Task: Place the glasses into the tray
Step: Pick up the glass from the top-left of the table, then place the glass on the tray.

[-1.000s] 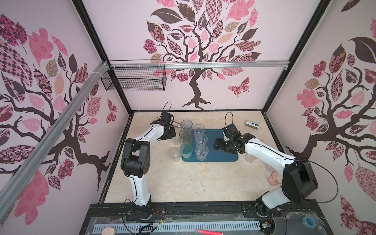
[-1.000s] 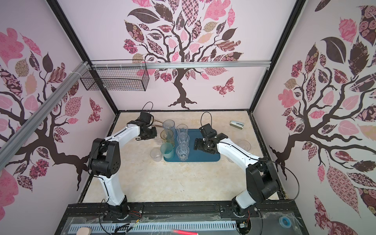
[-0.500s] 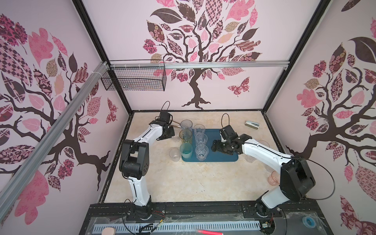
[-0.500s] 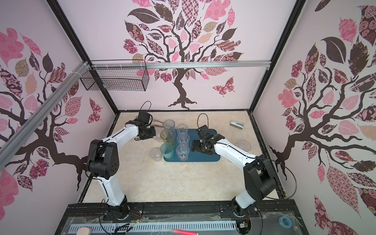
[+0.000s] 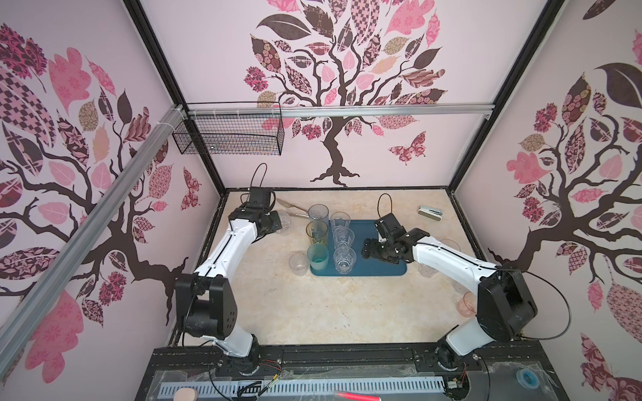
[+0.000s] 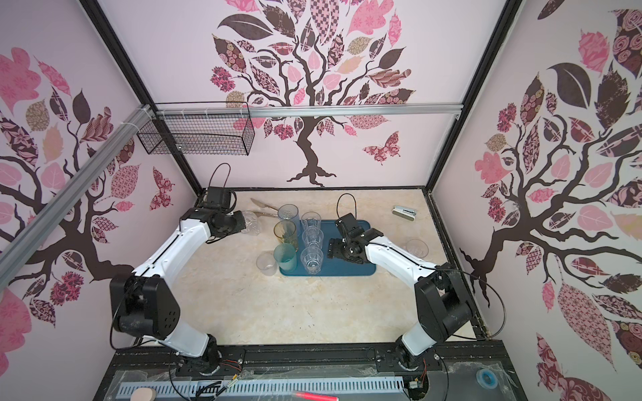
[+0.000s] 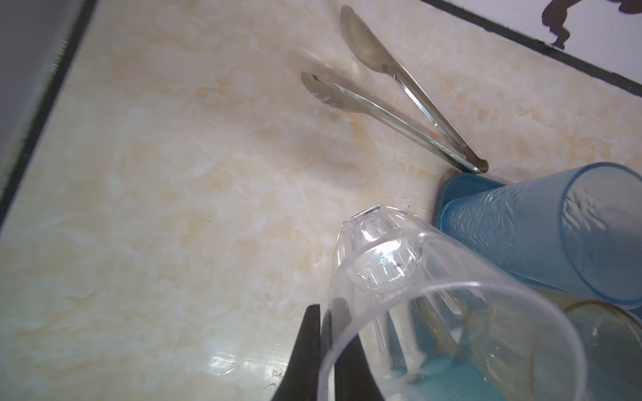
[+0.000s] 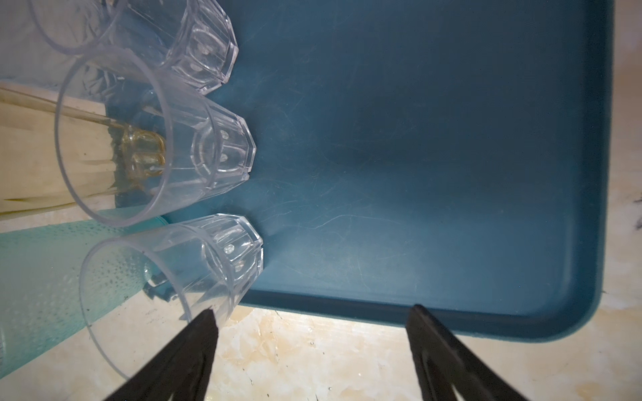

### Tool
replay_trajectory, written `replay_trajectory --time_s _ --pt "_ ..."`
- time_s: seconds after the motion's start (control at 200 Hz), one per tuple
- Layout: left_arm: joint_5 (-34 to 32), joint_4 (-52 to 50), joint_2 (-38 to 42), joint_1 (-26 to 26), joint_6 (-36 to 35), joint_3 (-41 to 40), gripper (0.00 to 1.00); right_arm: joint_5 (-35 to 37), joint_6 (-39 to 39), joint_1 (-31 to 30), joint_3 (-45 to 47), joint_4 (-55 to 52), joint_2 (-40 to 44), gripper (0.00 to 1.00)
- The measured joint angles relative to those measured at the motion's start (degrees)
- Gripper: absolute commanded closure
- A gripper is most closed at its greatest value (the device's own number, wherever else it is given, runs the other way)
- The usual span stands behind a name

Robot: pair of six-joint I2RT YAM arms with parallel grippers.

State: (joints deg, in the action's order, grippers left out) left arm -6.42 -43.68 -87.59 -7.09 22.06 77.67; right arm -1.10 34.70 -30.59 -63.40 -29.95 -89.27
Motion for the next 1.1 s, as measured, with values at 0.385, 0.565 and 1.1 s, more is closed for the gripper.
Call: replay_trajectory --time_s 0.385,0.565,1.1 --pt "-1.97 -4.94 -1.18 -15.54 0.46 19.47 1.00 -1.03 -0.22 9.27 -1.01 -0.70 4.79 0.11" --pt "-0.46 -4.74 -12.35 -24.33 0.63 30.01 1.00 -1.68 0.24 14.64 2.64 0.59 10.75 0.11" --pt "2.86 -5.33 -41.11 -32.98 -1.57 48.54 1.00 -0.81 0.46 18.78 5.97 0.61 13.75 0.11"
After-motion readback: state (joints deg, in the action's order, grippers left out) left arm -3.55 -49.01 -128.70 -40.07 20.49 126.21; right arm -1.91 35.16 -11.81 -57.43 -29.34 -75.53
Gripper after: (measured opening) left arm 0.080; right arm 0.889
